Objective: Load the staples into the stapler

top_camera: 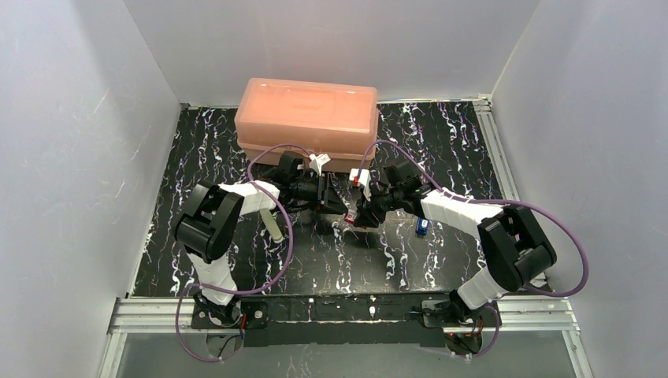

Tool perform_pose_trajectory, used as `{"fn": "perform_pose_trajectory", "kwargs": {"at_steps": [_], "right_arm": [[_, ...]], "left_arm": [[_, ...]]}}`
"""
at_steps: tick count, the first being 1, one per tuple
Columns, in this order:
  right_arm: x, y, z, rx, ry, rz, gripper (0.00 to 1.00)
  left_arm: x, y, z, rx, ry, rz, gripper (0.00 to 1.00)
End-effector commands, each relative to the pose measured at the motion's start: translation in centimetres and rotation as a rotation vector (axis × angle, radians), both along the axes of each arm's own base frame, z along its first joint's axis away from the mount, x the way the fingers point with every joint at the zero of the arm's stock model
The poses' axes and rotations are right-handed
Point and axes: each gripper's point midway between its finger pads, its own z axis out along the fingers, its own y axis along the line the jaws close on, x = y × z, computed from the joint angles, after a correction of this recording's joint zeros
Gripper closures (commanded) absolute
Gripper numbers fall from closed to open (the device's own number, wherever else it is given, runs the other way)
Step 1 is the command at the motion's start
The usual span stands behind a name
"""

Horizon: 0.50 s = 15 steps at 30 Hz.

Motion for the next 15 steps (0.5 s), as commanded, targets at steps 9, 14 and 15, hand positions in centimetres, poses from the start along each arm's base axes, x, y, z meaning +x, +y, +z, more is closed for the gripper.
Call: {"fn": "perform_pose_trajectory", "kwargs": {"at_steps": [9, 14, 15], "right_arm": [[0.01, 0.22, 0.95, 0.019, -0.049, 0.027, 0.75], [0.07, 0.25, 1.06, 0.021, -0.048, 0.027, 0.75], [0.04, 0.30, 1.04, 0.021, -0.048, 0.029, 0.75]], "left_arm": [[-0.56, 0.84, 0.18, -0.040, 0.009, 0.002, 0.71], [-0.40, 0.71, 0.20, -0.042, 0.021, 0.005, 0.71], [-0.31, 0.67, 0.16, -0.042, 0.025, 0.007, 0.71]]}}
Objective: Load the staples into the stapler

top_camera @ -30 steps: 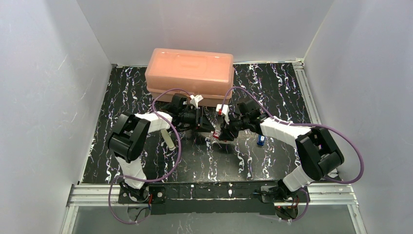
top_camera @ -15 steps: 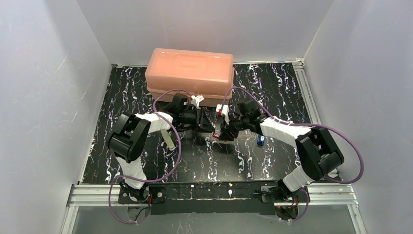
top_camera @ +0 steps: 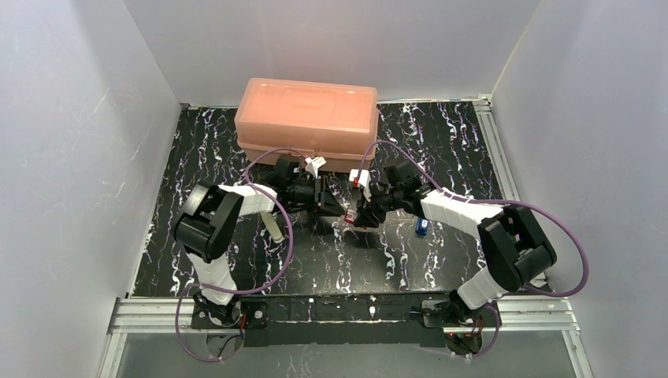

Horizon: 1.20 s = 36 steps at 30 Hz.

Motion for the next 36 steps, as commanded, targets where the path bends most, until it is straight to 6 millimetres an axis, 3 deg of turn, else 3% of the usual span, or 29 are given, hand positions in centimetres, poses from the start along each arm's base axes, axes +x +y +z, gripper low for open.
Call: {"fn": "perform_pose_trajectory", "kwargs": {"at_steps": [1, 32, 36], "right_arm": [[0.0, 0.4, 1.1, 0.025, -0.034, 0.019, 0.75], [0.3, 0.4, 1.1, 0.022, -0.036, 0.018, 0.74], [0.2, 0.4, 1.3, 0.023, -0.040, 0.018, 0.74]], "left_arm": [[0.0, -0.1, 0.8, -0.030, 0.007, -0.012, 0.70], [-1.2, -2.1, 0.8, -0.060, 0.066, -0.095, 0.69], [-1.2, -2.2, 0.6, -0.056, 0.069, -0.094, 0.74]]}}
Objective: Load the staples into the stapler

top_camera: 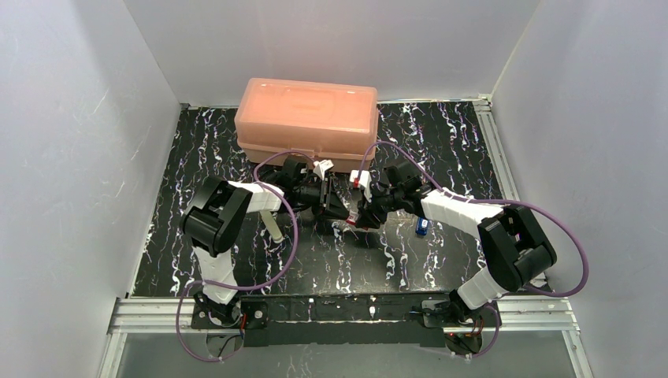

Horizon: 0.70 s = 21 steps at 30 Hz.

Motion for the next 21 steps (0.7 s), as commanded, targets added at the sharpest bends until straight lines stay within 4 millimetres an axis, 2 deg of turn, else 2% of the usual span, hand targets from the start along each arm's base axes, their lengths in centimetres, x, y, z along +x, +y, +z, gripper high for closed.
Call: {"fn": "perform_pose_trajectory", "kwargs": {"at_steps": [1, 8, 11, 15, 21], "right_arm": [[0.5, 0.6, 1.5, 0.033, -0.051, 0.015, 0.74], [0.4, 0.4, 1.3, 0.020, -0.055, 0.017, 0.75], [0.5, 0.2, 1.0, 0.007, -0.057, 0.014, 0.75], [0.9, -0.4, 0.1, -0.033, -0.067, -0.008, 0.75], [1.7, -1.7, -2.4, -0.124, -0.081, -0.052, 0.75]], "left_arm": [[-0.5, -0.6, 0.8, -0.026, -0.003, -0.042, 0.77], [-0.3, -0.6, 0.5, -0.018, -0.022, -0.039, 0.90], [-0.2, -0.6, 0.3, -0.014, -0.028, -0.037, 0.99], [-0.1, -0.4, -0.2, 0.007, -0.050, -0.035, 1.00], [0.2, 0.0, -2.3, 0.063, -0.065, -0.037, 1.00]]}}
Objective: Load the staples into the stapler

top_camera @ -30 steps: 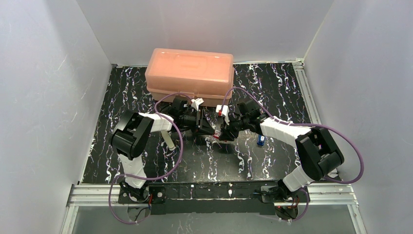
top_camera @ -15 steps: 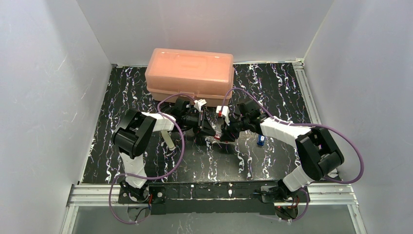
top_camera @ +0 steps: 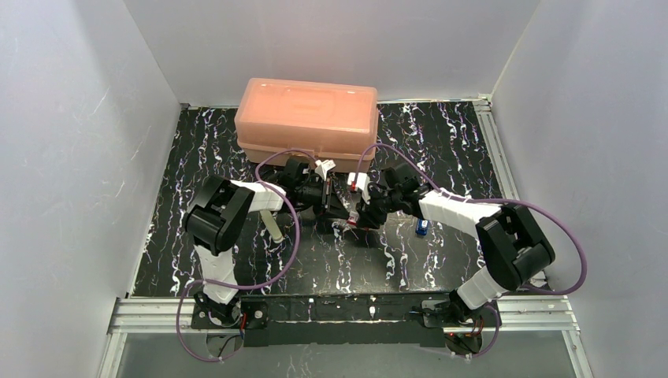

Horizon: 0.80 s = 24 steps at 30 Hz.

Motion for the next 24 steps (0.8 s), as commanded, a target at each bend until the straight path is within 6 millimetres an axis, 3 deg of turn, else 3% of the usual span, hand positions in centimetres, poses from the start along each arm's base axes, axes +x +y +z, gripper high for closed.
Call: {"fn": "perform_pose_trajectory", "kwargs": {"at_steps": [1, 4, 12, 21, 24], "right_arm": [[1.3, -1.3, -1.9, -0.080, -0.044, -0.045, 0.75], [1.4, -1.8, -3.2, -0.119, -0.039, -0.059, 0.75], [2.0, -2.8, -4.3, -0.191, -0.045, -0.093, 0.73], [1.0, -2.4, -3.8, -0.164, -0.040, -0.034, 0.72], [0.3, -2.0, -3.1, -0.118, -0.047, 0.005, 0.72]], "left_arm": [[0.1, 0.2, -1.8, 0.049, -0.021, -0.020, 1.00], [0.3, 0.4, -2.9, 0.075, -0.033, -0.014, 1.00], [0.1, 0.7, -4.4, 0.090, -0.039, -0.001, 1.00], [0.5, 0.6, -4.7, 0.081, -0.062, 0.018, 1.00], [0.6, 0.4, -4.9, 0.079, -0.057, 0.020, 0.83]]}}
